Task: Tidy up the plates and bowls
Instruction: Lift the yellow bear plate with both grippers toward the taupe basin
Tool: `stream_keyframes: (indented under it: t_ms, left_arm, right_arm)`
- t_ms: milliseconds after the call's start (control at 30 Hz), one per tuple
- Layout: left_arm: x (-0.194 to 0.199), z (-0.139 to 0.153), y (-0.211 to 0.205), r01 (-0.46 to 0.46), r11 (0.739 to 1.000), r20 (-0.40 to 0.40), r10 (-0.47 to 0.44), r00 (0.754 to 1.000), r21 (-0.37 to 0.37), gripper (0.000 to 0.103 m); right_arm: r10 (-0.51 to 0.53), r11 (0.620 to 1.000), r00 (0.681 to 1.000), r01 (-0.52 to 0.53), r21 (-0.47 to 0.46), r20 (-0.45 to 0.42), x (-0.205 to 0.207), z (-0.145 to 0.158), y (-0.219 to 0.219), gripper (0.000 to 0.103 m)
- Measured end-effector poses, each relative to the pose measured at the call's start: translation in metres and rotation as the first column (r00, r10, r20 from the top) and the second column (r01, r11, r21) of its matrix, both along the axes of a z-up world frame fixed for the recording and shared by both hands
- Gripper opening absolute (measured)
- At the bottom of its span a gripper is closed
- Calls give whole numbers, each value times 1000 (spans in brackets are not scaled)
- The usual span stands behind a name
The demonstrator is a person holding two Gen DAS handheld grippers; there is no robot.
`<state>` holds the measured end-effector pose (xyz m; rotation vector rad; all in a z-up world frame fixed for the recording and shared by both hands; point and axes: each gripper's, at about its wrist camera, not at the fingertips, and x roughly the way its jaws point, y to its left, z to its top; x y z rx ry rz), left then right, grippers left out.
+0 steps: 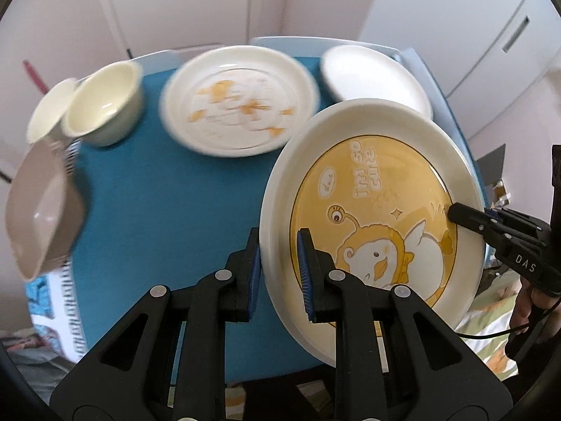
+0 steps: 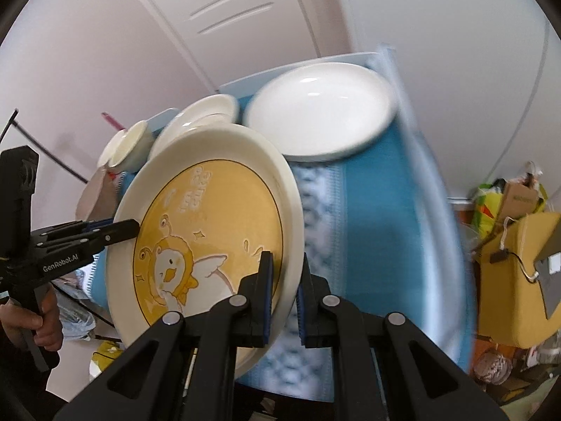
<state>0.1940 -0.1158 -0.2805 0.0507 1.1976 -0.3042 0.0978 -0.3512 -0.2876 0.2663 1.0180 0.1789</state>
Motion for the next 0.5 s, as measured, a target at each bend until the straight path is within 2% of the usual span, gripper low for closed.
stream_keyframes:
  t_ms: [233,500]
  left_arm:
    - [-10,-6,87,-83,996,-25,83,996,23,17]
    - [-10,-41,167,-140,990,-74,142,987,36,17]
  right_arm:
    - [79,997,997,-79,3,-20,22,-9,80,11]
    - [137,991,989,-137,8,-48,48,-30,163,11]
